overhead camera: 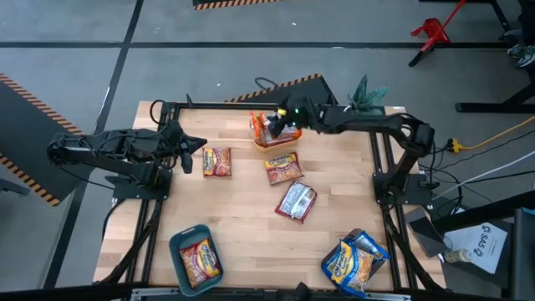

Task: Sort Maruchan noodles
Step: Put the orange noodle pack into the yellow bin

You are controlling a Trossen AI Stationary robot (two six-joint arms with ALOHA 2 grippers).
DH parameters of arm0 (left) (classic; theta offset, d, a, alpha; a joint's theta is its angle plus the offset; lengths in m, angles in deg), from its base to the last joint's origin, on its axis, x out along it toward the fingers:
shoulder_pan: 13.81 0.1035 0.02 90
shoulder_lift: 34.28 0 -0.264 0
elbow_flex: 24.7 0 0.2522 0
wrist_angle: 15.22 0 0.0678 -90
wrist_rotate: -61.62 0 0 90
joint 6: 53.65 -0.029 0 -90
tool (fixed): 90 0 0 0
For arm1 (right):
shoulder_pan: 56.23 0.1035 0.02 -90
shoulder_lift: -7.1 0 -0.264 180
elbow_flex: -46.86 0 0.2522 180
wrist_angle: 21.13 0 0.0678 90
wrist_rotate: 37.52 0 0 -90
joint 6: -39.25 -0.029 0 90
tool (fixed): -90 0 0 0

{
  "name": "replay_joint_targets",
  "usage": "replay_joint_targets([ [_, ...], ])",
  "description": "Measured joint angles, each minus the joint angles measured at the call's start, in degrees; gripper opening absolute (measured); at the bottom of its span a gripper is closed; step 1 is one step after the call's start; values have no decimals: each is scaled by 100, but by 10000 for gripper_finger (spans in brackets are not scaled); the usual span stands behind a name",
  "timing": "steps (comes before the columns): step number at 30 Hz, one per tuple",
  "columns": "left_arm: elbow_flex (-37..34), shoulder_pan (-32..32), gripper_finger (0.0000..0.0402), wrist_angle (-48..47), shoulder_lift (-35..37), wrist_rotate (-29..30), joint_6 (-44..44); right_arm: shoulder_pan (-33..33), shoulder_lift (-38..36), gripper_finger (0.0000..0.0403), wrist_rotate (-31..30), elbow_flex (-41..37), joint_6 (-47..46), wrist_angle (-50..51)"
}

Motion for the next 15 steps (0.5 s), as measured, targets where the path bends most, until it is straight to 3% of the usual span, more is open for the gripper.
replay_joint_targets([
  [8,0,43,0,22,-12,92,4,65,119,171,-805,-1186,-308,-1233],
  [15,0,342,0,22,-259,-90,13,70,334,170,-703,-1342,-89,-1466],
])
